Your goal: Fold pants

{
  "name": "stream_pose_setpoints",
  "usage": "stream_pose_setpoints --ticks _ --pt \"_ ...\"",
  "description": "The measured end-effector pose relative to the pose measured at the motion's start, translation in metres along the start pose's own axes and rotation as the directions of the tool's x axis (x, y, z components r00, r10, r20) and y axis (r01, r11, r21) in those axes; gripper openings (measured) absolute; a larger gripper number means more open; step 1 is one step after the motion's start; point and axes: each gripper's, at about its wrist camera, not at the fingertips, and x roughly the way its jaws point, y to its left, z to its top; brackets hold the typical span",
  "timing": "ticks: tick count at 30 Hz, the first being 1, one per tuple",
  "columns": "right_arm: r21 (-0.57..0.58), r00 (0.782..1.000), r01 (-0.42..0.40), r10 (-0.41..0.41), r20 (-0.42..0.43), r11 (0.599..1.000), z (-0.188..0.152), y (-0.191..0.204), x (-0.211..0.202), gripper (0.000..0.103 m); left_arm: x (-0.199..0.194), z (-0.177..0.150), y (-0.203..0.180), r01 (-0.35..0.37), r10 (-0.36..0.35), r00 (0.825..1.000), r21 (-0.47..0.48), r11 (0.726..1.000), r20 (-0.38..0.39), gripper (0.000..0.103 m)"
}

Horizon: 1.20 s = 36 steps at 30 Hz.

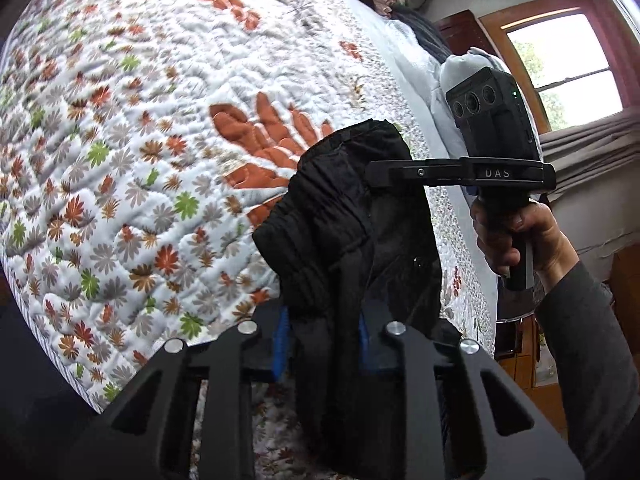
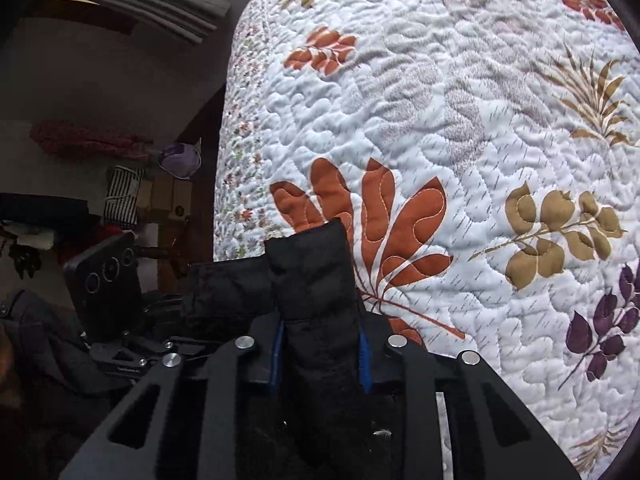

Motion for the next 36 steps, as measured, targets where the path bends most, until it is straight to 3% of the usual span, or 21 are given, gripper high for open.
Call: stream_pose_setpoints --ticks 12,23,29,32,36 --pt "-0.031 0.994 0.08 -0.078 0.073 0.996 -0.029 0.041 -0.062 0.028 -0.029 -0.008 -0.046 0.04 -0.044 0.998 0.095 0.995 0.044 0.023" --pt "-0.024 0.974 0.144 -0.138 0.179 0.989 -0.085 0.08 -0.127 0.028 -0.054 -0.032 -0.107 0.075 -0.091 0.994 0.232 0.97 0.06 0.022" --pt "0.013 0.946 0.182 -0.179 0.271 0.983 -0.151 0.099 -0.171 0.028 -0.067 -0.063 -0.161 0.113 -0.137 0.99 0.361 0.926 0.042 0.022" --pt "0.046 0.926 0.188 -0.192 0.324 0.981 -0.194 0.105 -0.191 0.028 -0.07 -0.09 -0.196 0.132 -0.156 0.988 0.448 0.884 0.018 0.022" --pt "0.109 0.895 0.191 -0.219 0.388 0.976 -0.267 0.105 -0.211 0.028 -0.06 -0.137 -0.241 0.155 -0.163 0.986 0.566 0.809 -0.037 0.022"
